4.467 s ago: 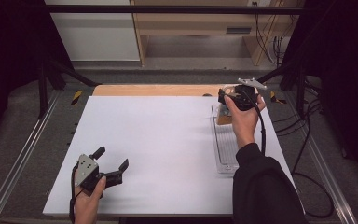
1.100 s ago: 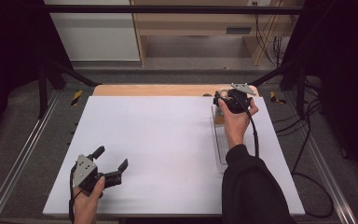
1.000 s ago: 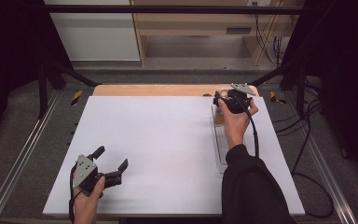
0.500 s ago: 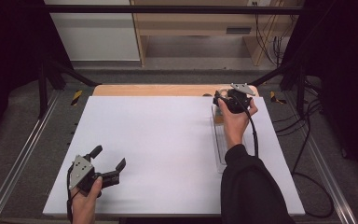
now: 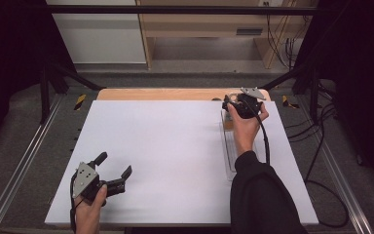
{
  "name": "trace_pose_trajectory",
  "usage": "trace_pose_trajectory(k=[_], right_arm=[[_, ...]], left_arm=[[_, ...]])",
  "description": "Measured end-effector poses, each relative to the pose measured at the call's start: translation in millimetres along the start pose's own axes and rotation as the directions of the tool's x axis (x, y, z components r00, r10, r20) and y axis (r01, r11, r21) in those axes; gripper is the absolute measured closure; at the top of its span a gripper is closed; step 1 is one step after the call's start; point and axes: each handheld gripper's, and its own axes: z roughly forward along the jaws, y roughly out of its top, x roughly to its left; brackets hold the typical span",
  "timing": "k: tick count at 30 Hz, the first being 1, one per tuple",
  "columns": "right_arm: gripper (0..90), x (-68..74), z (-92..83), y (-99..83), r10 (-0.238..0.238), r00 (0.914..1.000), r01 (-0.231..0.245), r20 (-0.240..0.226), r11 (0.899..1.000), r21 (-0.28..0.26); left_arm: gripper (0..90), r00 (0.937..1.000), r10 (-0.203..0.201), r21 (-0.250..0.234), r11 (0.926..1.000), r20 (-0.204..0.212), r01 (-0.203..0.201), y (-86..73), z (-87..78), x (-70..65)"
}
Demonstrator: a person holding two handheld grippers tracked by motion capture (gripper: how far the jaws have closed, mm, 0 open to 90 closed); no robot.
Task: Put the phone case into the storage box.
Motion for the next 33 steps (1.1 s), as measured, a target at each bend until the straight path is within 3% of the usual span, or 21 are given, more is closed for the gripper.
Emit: trace_pose_trajectory(k=[15, 33], right_arm=[[10.6, 2.8, 0.5, -1.1, -0.022, 0.9998, 0.022, 0.001, 1.000, -0.005], [10.3, 2.8, 1.6, -2.2, -0.046, 0.9985, 0.046, -0.029, 0.999, -0.007]], left_arm=[[1.6, 1.0000, -0.002, 0.000, 1.0000, 0.002, 0.002, 0.0, 0.3, -0.8], [1.6, 1.0000, -0.002, 0.003, 1.0000, 0.005, 0.002, -0.1, 0.7, -1.3]])
